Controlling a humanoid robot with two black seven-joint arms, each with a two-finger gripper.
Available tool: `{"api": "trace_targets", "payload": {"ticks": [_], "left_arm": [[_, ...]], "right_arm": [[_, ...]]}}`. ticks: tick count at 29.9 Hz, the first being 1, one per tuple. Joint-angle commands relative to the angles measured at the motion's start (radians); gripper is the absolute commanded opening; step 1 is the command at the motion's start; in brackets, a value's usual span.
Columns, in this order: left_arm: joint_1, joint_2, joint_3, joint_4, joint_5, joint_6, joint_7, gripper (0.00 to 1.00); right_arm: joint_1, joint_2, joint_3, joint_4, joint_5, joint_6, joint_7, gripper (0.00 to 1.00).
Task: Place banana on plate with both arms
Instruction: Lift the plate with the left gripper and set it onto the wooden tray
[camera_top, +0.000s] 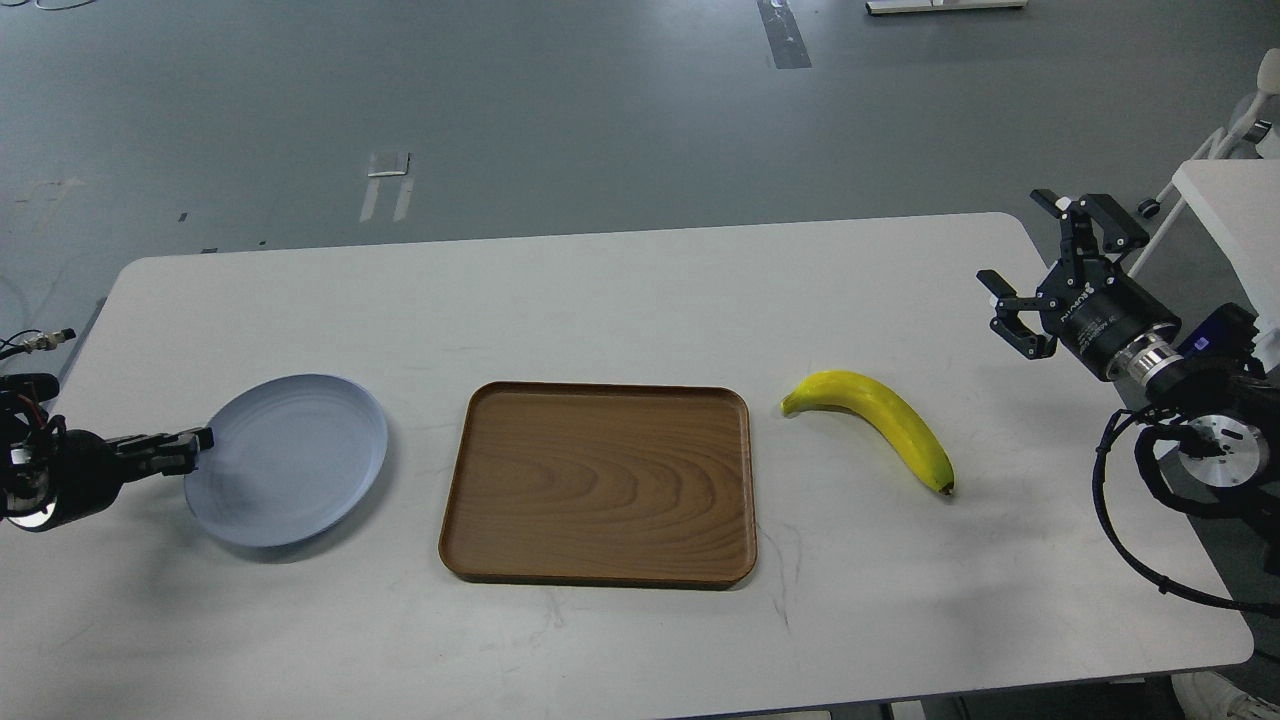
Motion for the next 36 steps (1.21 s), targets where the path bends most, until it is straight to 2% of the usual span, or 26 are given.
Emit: {"api": "trace_targets", "payload": {"ticks": [1,6,8,14,16,18,23,30,36], "left_arm": [[-0.026,0.003,0.001,-0.005,-0.029,-0.009,0.000,0.00],[-0.158,0.012,0.001,-0.050,-0.049,-0.119,0.000,0.00],[-0.252,0.014,0.001,-0.105,-0.049,-0.190,0.000,0.00],[-0.354,-0.002,0.009,-0.263,-0.031,-0.225,0.000,0.00],[-0.388,-0.050,0.026,-0.338,-0.025,-0.254,0.000,0.00],[-0.397,-0.100,0.030,-0.352,-0.014,-0.267,0.000,0.00],[-0.399,-0.264,0.055,-0.331,0.109,-0.270,0.000,0.00],[-0.380,-0.431,0.095,-0.175,0.139,-0.259,0.000,0.00],[-0.353,-0.500,0.113,-0.064,0.136,-0.232,0.000,0.00]], "right_arm": [[0.002,0.000,0.002,0.002,0.000,0.000,0.000,1.00],[0.004,-0.002,0.002,-0.001,0.000,0.000,0.000,1.00],[0.002,-0.002,0.002,-0.005,0.000,0.000,0.000,1.00],[0.002,-0.002,0.002,-0.011,0.000,0.000,0.000,1.00],[0.002,-0.006,0.002,-0.014,0.000,0.000,0.000,1.00],[0.001,-0.009,0.002,-0.014,0.000,0.000,0.000,1.00],[-0.002,-0.021,0.002,-0.026,0.000,0.000,0.000,1.00],[-0.013,-0.023,0.003,-0.043,0.000,0.000,0.000,1.00],[-0.024,-0.023,0.003,-0.043,0.000,0.000,0.000,1.00]]}}
